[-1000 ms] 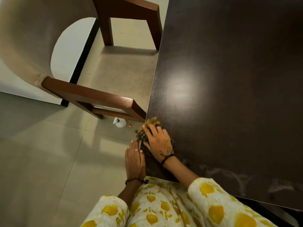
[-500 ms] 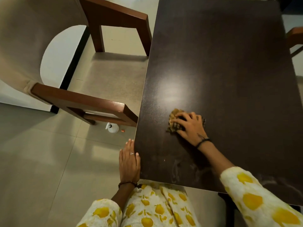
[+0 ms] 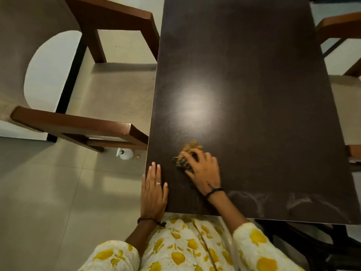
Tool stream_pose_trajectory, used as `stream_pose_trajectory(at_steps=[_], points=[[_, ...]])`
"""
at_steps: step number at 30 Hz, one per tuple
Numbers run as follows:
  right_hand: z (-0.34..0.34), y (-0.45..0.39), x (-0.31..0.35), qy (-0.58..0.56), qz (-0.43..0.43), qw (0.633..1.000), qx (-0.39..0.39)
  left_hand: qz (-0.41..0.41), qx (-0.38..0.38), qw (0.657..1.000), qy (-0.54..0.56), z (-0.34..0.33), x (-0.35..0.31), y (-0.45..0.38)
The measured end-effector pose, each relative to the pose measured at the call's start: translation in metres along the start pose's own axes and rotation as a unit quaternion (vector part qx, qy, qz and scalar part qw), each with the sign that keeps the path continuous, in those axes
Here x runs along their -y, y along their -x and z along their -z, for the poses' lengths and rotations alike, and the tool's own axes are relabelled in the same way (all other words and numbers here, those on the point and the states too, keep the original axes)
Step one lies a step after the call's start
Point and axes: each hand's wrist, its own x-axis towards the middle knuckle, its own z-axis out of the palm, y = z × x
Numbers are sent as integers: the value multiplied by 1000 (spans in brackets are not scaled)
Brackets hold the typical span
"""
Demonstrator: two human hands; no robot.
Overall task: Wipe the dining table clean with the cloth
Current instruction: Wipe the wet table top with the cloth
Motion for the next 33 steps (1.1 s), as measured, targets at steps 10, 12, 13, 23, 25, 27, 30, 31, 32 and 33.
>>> stream_pose_trajectory(at_steps=[10,12,13,23,25,27,30,31,32,33], points=[[40,22,-100,32,-339,937,-80,-59,38,995,-71,-12,-16,-2],[31,15,-72,28,-344,934,-89,-58,40,995,-71,-12,-16,-3],[25,11,-55,31,-325,941,-86,-58,41,995,-71,-12,-16,-2],[9,13,-21,24,-112,993,-39,-93,47,994,-46,-17,-60,3],[22,26,-58,26,-126,990,-50,-110,57,992,-28,-29,-93,8],[41,45,-109,29,-170,983,-56,-119,63,991,-10,-42,-133,10],[72,80,-192,47,-246,966,-66,-151,83,985,1,-65,-185,12],[81,93,-219,51,-273,958,-64,-165,92,982,-3,-73,-198,13],[90,105,-244,54,-300,950,-62,-177,98,979,-12,-81,-210,14],[98,115,-265,55,-323,943,-61,-183,103,977,-25,-87,-219,15]])
